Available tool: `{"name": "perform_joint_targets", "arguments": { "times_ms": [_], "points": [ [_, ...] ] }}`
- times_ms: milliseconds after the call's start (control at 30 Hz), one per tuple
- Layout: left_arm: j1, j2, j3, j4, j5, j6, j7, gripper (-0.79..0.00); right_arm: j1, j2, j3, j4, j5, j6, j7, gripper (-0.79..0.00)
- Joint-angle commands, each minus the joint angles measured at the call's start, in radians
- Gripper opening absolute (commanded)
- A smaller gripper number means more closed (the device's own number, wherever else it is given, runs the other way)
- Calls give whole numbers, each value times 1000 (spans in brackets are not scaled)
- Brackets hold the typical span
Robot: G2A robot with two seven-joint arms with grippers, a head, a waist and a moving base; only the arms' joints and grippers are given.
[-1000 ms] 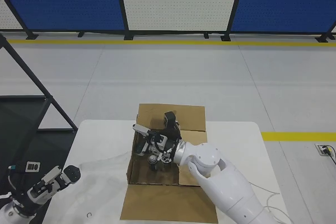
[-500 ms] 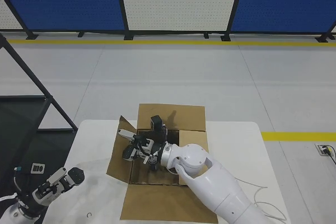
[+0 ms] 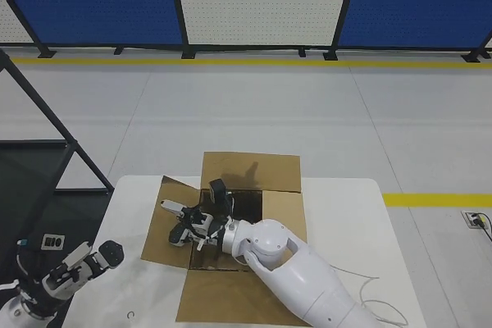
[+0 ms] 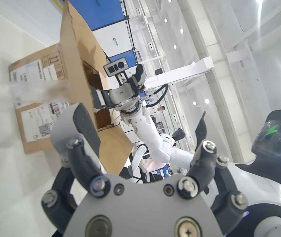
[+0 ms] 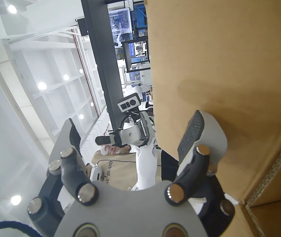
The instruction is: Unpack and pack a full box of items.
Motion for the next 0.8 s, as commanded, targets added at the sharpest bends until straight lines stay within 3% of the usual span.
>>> {"name": "perform_joint_targets", "arguments": {
  "times_ms": [0, 433, 767],
  "points": [
    [1, 0, 3, -1, -5, 7, -10, 0, 7, -11, -5, 23, 6, -2, 3, 0],
    [-48, -8, 115, 41, 89, 41, 32, 0, 40, -63, -3, 146, 19, -39, 35, 0],
    [-85, -12, 160, 88, 147, 68, 80, 0, 8, -48, 69, 96, -44, -144, 25, 0]
  ]
}}
